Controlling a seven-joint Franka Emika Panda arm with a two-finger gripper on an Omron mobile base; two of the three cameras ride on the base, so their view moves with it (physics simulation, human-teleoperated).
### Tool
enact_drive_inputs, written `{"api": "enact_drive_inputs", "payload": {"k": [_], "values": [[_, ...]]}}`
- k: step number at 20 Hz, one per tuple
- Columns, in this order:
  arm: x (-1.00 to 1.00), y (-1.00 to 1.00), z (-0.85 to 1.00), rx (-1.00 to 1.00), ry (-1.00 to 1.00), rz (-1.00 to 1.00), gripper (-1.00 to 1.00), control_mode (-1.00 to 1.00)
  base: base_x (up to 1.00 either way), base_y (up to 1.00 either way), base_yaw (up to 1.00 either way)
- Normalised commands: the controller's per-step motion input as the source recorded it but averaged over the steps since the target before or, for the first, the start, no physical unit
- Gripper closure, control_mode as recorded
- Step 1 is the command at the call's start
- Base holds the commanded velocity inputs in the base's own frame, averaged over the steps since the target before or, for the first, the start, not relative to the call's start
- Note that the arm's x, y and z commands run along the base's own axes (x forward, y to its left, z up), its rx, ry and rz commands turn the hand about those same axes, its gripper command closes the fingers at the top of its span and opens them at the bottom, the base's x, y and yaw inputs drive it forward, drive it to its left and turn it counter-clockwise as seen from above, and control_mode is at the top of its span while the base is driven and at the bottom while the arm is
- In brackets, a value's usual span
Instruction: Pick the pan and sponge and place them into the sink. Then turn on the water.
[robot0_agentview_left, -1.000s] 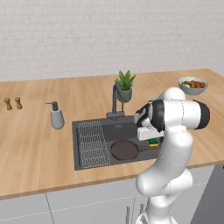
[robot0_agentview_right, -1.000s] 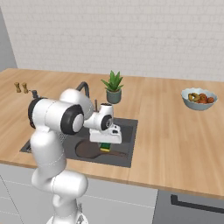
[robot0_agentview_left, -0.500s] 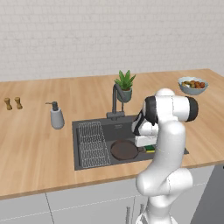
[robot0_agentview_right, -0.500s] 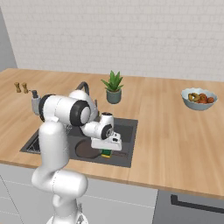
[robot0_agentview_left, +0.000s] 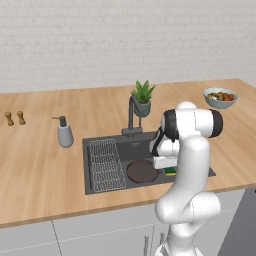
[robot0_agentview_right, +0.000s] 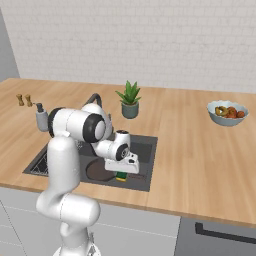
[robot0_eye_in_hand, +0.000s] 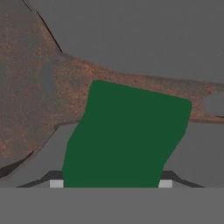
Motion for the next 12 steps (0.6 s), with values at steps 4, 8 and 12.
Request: {"api": "enact_drive_inputs", "payload": {"k": [4,8,12], "values": [[0.0,0.02,0.0,0.0,0.0,0.0,-1.0,-1.0,0.0,0.0,0.0],[0.03,0.17,0.0,0.0,0.0,0.0,-1.0,-1.0,0.0,0.0,0.0],[0.0,0.19,0.0,0.0,-0.02,0.0,-1.0,-1.0,0.0,0.0,0.0]]}}
